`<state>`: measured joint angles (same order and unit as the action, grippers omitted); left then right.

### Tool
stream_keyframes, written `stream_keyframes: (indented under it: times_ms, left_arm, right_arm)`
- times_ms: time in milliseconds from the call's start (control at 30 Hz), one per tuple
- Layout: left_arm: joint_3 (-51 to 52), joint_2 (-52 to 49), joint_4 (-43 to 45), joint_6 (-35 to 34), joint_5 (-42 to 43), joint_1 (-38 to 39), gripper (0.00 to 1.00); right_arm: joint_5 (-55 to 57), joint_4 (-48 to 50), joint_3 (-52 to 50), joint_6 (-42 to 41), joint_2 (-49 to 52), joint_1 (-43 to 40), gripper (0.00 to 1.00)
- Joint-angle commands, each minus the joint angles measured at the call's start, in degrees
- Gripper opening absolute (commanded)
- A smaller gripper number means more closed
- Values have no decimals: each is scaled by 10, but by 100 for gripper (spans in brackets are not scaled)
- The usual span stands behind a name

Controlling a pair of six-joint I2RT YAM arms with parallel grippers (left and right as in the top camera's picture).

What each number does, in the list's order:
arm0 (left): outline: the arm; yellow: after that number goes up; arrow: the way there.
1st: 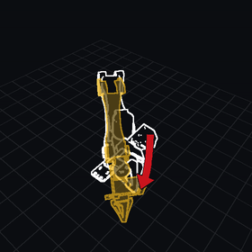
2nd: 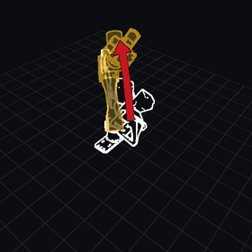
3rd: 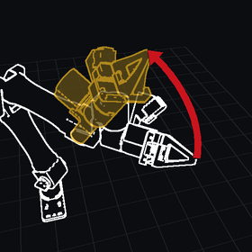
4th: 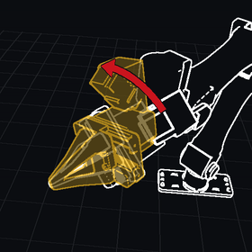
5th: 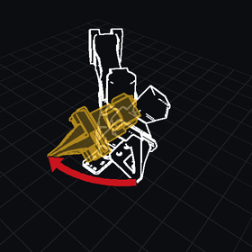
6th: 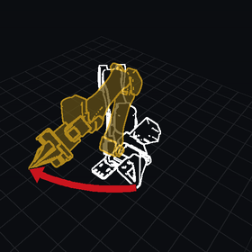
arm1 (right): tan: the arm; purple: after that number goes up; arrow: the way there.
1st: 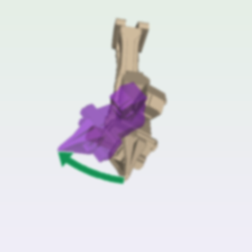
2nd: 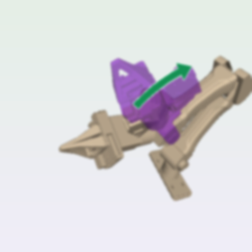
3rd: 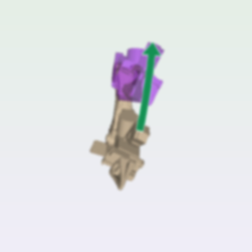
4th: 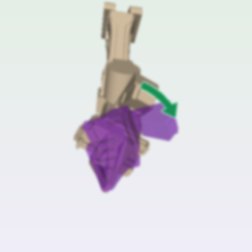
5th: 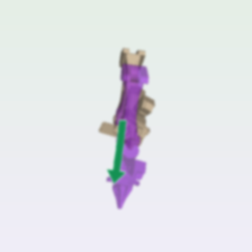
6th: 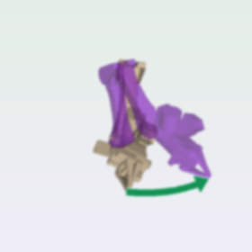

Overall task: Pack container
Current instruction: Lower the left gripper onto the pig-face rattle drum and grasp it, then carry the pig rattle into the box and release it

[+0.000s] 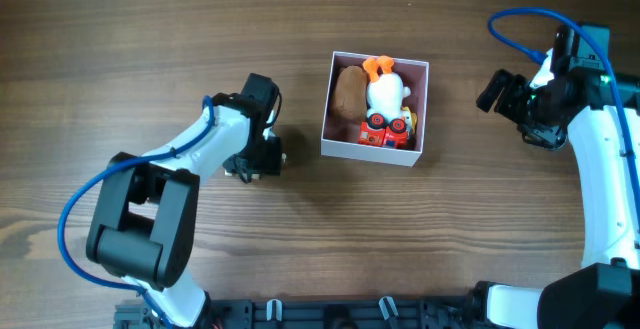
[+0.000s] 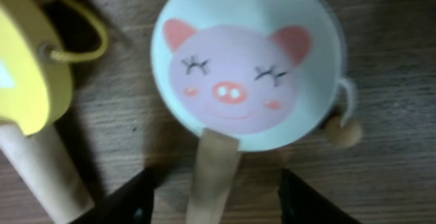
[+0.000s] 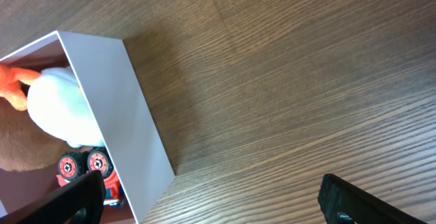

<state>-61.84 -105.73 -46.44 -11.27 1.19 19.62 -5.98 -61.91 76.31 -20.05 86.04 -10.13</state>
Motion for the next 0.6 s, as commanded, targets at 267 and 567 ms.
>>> stream_keyframes:
  times_ms: [267, 567]
  left_arm:
    - [15, -6, 25, 23, 8, 34, 16]
    - [-103, 23, -91, 23, 21, 39, 4]
  right_arm:
    - [1, 2, 1, 5, 4, -1, 100]
    - [1, 2, 1, 5, 4, -1, 100]
